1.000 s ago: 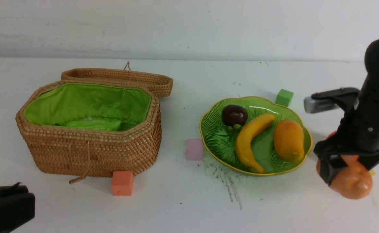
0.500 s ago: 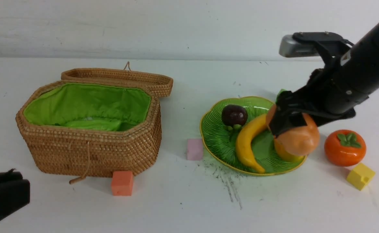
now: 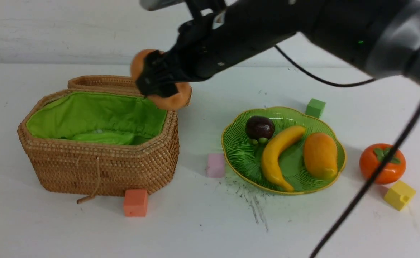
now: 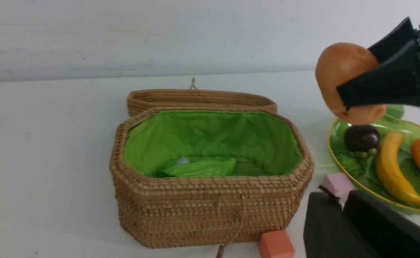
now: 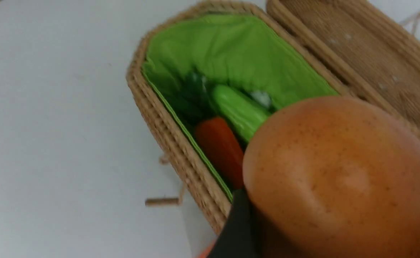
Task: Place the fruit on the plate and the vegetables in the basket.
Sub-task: Use the right arm to grab a potato and put it into the left basket, then grab a tomato with your right arm and place it on the plate on the right.
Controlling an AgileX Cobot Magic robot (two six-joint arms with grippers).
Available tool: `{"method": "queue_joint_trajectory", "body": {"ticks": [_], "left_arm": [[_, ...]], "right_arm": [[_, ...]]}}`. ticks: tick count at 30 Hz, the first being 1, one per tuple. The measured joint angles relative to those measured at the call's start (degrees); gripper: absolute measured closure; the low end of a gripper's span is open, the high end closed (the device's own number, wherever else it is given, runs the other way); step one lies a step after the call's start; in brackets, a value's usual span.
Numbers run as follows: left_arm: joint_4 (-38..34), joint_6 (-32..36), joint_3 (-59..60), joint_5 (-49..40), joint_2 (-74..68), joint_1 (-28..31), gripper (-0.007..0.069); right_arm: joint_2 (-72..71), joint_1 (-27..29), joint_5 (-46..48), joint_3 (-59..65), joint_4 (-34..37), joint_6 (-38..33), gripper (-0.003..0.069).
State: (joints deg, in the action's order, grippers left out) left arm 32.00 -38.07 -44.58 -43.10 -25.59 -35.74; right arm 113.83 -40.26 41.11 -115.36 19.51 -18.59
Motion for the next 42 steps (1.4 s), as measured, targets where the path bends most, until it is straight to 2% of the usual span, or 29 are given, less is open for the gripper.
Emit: {"method": "queue_joint_trajectory", "body": {"ticks": [5, 12, 16, 17, 20, 23, 28, 34, 37, 40, 41, 42], "left_arm": [[2.1, -3.3, 0.0, -0.5, 0.0, 0.0, 0.0554], [2.0, -3.7, 0.0, -0.6, 0.0, 0.0, 0.0549], [2.0, -3.7, 0.0, -0.6, 0.0, 0.0, 0.0545], [2.0, -3.7, 0.0, -0.6, 0.0, 0.0, 0.0543], [2.0, -3.7, 0.0, -0.6, 0.0, 0.0, 0.0540], [2.0, -3.7, 0.0, -0.6, 0.0, 0.0, 0.0538], [1.4, -3.7, 0.0, 0.4, 0.0, 0.0, 0.0535], [-2.4, -2.6, 0.0, 2.6, 0.0, 0.0, 0.0533], [-10.9, 4.4, 0.0, 4.6, 0.0, 0.0, 0.0533], [-18.8, 11.8, 0.0, 5.9, 0.0, 0.0, 0.0533], [-22.8, 15.6, 0.0, 6.0, 0.0, 0.0, 0.0533], [-26.1, 18.6, 0.0, 6.0, 0.0, 0.0, 0.0533]], "right_arm": [[9.6, -2.0, -5.3, -7.6, 0.8, -1.9, 0.0034], [14.9, -4.1, -10.2, -8.9, 1.0, -7.1, 0.0034], [15.2, -4.7, -10.2, -9.1, 0.4, -7.7, 0.0025], [15.2, -4.6, -10.2, -9.2, -0.5, -7.8, -0.0004], [14.6, -4.5, -8.9, -9.2, -2.4, -7.9, -0.0024], [12.8, -4.5, -6.1, -9.2, -3.5, -7.9, -0.0012], [7.9, -4.5, -2.4, -9.3, -4.8, -7.5, 0.0050], [1.4, -4.5, 8.7, -9.3, -10.1, -1.2, 0.0181], [-5.6, -2.8, 23.7, -9.4, -20.0, 6.0, 0.0365], [-9.2, 0.3, 29.6, -9.2, -26.8, 10.8, 0.0519], [-10.8, 3.3, 30.2, -8.4, -28.5, 13.8, 0.0594], [-11.7, 5.0, 30.3, -7.6, -28.9, 15.3, 0.0629]]}}
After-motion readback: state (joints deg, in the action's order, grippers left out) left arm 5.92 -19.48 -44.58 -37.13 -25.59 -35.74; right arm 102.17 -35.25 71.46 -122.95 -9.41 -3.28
